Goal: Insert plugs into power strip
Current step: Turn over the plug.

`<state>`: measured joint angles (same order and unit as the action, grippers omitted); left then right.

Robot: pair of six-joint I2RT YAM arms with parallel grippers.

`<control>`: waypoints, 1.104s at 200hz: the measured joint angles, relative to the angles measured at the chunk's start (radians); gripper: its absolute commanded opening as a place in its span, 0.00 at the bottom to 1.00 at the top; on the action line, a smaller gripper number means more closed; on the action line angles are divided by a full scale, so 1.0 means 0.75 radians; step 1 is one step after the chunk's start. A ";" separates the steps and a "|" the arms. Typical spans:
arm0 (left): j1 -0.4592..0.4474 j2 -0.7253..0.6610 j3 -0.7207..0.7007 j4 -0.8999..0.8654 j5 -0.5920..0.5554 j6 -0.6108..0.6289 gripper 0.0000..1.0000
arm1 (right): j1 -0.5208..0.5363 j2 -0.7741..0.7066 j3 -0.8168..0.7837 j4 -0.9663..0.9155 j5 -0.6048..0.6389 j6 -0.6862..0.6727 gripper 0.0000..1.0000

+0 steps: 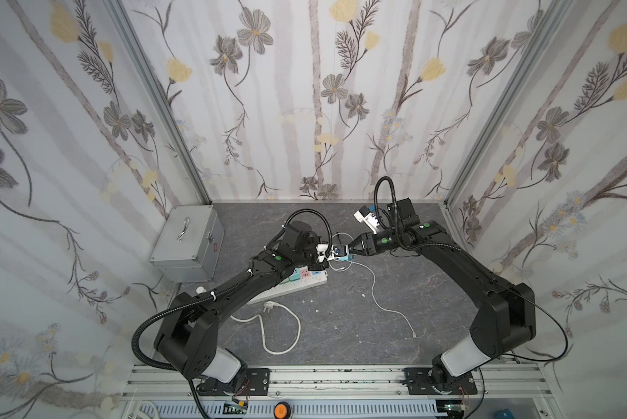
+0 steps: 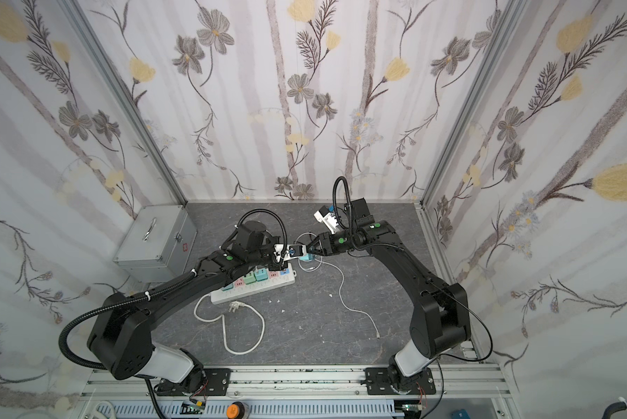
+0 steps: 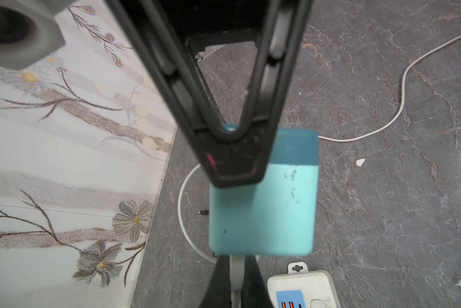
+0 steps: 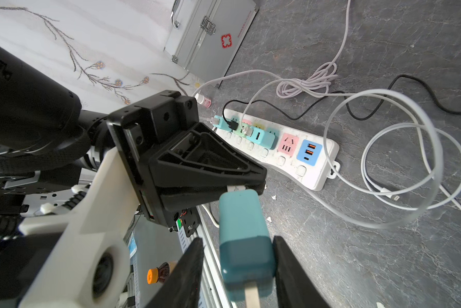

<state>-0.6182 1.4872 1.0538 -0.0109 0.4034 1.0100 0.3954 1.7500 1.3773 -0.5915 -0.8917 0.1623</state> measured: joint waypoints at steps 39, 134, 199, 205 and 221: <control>0.000 0.004 -0.001 0.009 -0.011 0.005 0.00 | 0.007 0.015 0.000 -0.015 -0.002 -0.020 0.42; 0.022 -0.041 0.003 -0.016 0.058 -0.107 0.92 | 0.019 -0.018 -0.014 0.065 0.011 -0.027 0.05; 0.153 -0.240 -0.037 0.179 0.351 -0.859 0.98 | 0.014 -0.167 -0.240 0.781 0.014 0.091 0.00; 0.154 -0.249 -0.024 0.194 0.368 -0.929 0.96 | 0.014 -0.168 -0.256 0.855 0.013 0.101 0.00; 0.160 -0.263 -0.018 0.250 0.395 -1.098 0.95 | 0.017 -0.170 -0.304 1.069 0.011 0.150 0.00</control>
<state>-0.4984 1.2896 1.0405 0.1768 0.6994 0.1867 0.4084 1.6222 1.1492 0.2104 -0.8833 0.2749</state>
